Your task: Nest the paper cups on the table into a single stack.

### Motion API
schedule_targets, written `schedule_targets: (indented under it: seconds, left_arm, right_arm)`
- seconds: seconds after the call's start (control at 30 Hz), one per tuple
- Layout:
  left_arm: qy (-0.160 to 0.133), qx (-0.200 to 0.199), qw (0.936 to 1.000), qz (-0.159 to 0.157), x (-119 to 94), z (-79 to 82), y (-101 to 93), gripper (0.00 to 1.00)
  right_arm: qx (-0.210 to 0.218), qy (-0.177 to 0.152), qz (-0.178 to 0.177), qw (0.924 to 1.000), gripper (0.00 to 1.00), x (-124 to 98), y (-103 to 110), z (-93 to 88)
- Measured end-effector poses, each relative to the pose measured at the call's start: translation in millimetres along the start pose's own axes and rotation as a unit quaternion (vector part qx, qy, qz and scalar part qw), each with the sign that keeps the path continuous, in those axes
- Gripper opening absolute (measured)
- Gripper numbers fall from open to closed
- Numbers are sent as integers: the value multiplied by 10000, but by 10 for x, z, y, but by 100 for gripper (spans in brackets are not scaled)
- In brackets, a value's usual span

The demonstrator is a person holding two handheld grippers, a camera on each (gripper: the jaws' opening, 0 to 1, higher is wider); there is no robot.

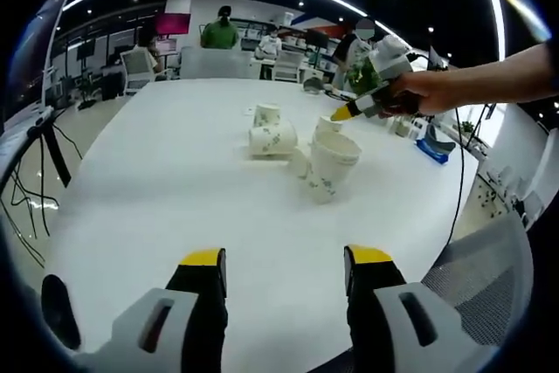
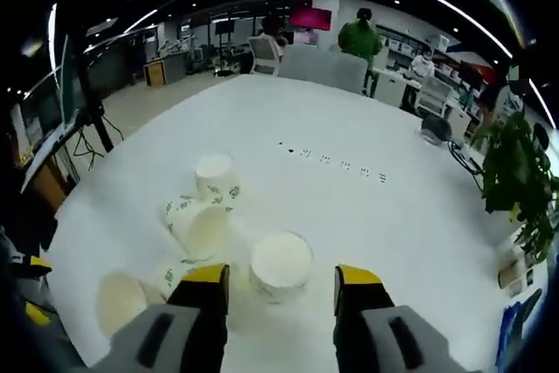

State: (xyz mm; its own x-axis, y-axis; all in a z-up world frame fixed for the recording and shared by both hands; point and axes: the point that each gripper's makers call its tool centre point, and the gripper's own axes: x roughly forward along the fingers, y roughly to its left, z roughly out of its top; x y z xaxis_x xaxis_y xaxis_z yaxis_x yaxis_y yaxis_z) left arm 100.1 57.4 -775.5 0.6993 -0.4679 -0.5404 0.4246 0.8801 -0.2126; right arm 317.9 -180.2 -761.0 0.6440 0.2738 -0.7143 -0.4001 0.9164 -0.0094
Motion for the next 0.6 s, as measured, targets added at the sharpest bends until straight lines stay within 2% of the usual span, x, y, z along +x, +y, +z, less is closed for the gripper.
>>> schedule_targets:
  seconds: [0.2,0.33,0.4,0.47,0.6]
  left_arm:
    - [29,2,10000,40,-10,3,2,53]
    - [51,-5,10000,64,-22,4,-3,53]
    - [57,-18,10000,58,-21,2,-5,53]
    - [76,-12,10000,63,-20,-1,-5,53]
    - [100,-13,9999,69,-31,3,-19,53]
  right_arm:
    - [49,79,5,10000,47,133,-15,-2]
    - [-3,196,15,9998,47,339,-39,-13]
    - [87,164,70,9998,47,334,-25,8]
    - [41,231,41,9997,47,432,-39,8]
    - [-58,348,-4,9994,47,429,-23,-99]
